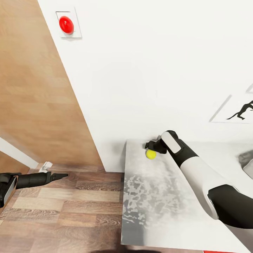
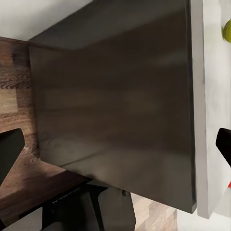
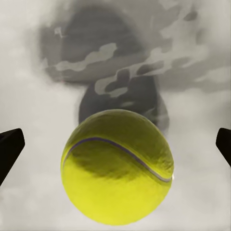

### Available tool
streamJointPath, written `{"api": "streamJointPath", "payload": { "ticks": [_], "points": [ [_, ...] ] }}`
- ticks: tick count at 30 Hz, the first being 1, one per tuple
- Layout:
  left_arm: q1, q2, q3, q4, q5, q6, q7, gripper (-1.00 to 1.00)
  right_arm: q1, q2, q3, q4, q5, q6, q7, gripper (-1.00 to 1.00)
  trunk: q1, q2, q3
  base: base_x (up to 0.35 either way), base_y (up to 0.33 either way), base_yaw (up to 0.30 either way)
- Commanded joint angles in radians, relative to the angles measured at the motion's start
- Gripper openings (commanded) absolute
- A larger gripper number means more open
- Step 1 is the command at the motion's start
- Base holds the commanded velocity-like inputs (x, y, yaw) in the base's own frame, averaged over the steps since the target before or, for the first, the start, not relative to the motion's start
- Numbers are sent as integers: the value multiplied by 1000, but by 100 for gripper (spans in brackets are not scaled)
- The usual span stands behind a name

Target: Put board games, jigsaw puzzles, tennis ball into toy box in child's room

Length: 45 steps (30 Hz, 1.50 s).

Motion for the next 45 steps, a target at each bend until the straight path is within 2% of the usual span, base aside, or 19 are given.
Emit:
{"api": "streamJointPath", "payload": {
  "ticks": [1, 45],
  "points": [
    [-1, 0, 2, 0, -4, 10, -6, 100, -1, -1, 5, -1, -11, 1, -9, 100, 1, -2, -2, -18, 5, 0],
    [-1, 0, 5, 0, -4, 10, -6, 100, -1, -1, 0, 2, -11, 0, -9, 100, 1, -2, -7, -13, 12, 0]
  ]
}}
